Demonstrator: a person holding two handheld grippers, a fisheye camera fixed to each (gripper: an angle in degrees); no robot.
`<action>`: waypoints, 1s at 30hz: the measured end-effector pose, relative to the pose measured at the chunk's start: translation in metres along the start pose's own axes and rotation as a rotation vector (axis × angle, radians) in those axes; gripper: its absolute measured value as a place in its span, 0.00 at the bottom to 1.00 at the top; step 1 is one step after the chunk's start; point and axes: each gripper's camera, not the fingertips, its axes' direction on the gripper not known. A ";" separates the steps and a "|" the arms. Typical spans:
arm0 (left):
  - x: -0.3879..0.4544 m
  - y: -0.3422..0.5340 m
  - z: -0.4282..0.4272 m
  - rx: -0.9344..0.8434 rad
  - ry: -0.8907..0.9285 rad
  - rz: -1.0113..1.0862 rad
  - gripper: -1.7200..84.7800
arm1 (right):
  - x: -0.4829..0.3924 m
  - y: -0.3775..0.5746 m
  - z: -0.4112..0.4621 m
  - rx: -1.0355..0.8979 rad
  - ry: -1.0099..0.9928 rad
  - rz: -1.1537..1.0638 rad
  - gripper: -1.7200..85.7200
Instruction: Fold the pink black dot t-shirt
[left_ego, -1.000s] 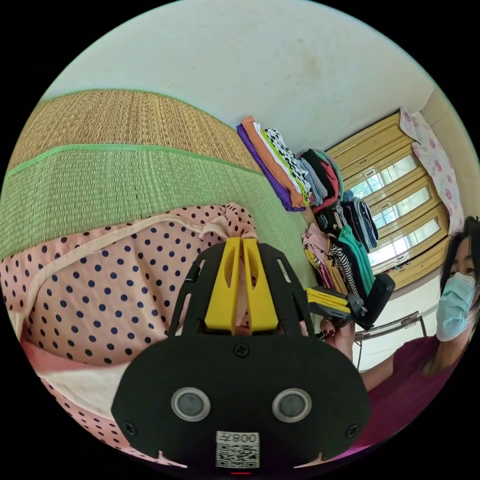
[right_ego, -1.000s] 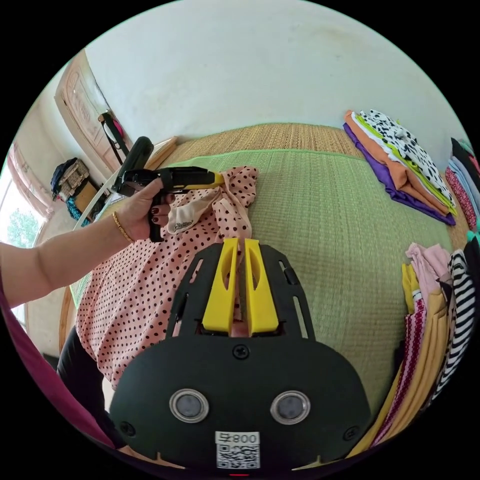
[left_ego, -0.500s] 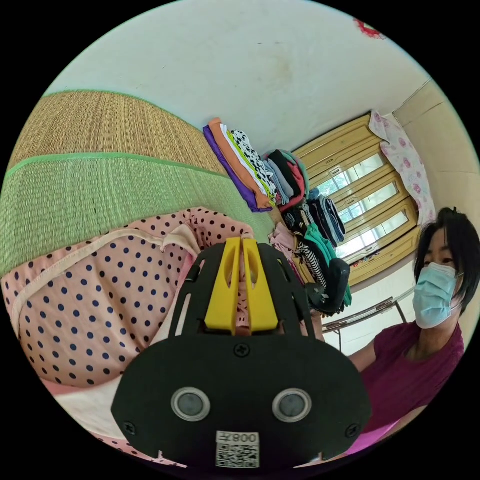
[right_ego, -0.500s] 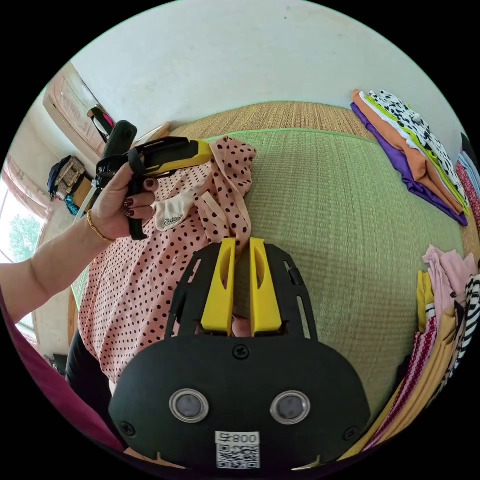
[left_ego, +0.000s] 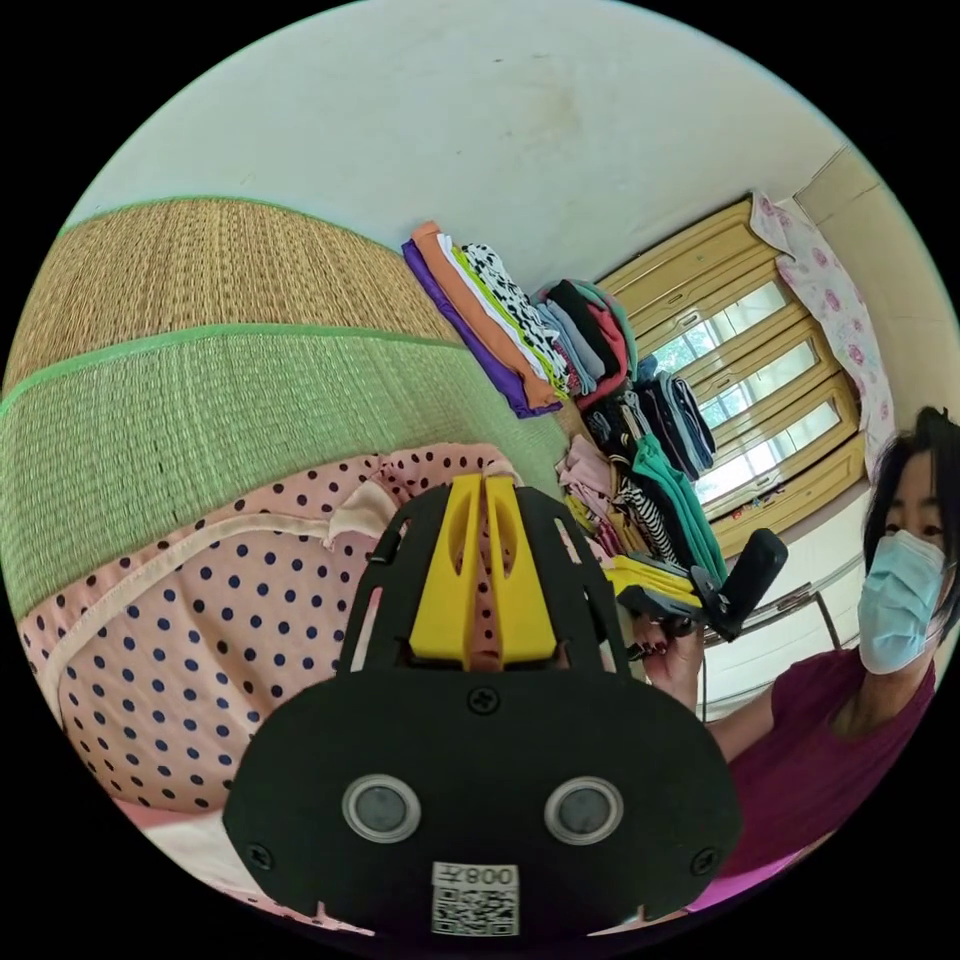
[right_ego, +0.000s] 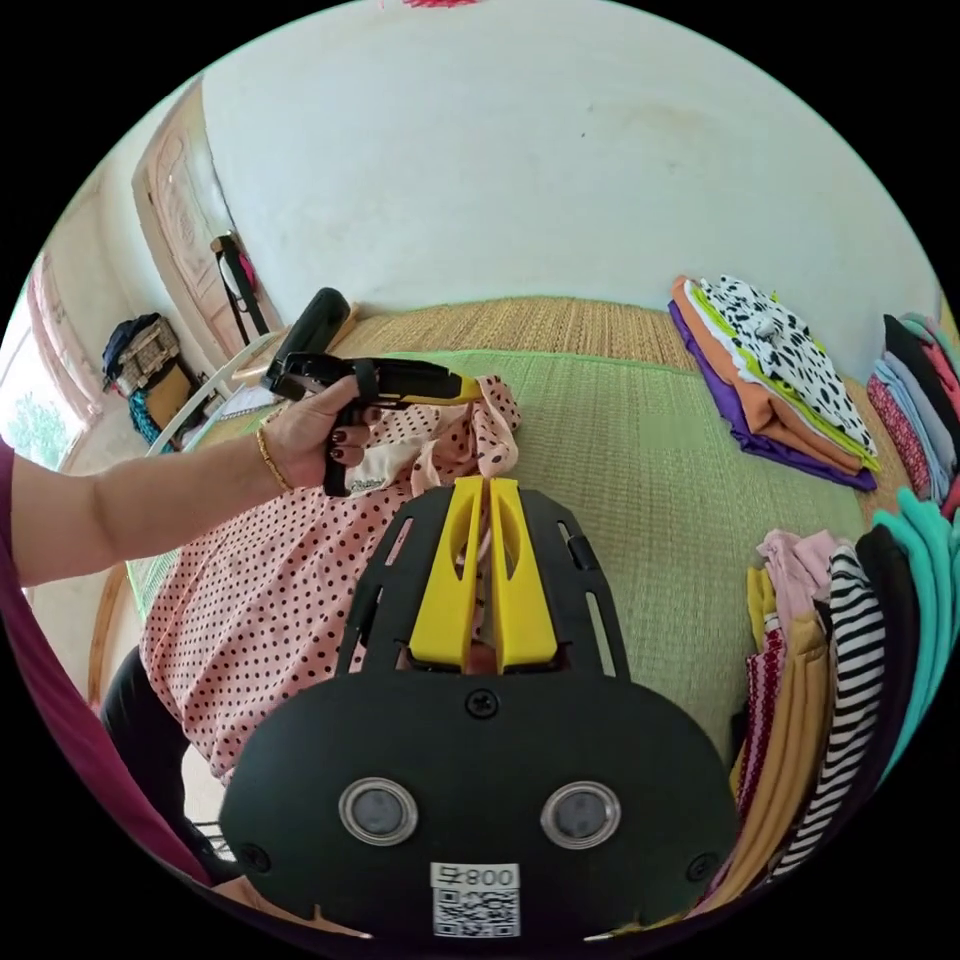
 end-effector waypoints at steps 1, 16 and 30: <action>-0.002 0.002 -0.001 -0.002 -0.013 -0.012 0.03 | -0.005 -0.003 0.005 -0.017 -0.014 -0.031 0.03; 0.014 0.032 -0.031 0.051 -0.106 -0.011 0.06 | -0.022 -0.024 0.064 -0.271 -0.196 -0.190 0.06; 0.041 0.006 0.030 -0.139 -0.285 0.045 0.02 | -0.011 -0.038 0.079 -0.354 -0.243 -0.204 0.11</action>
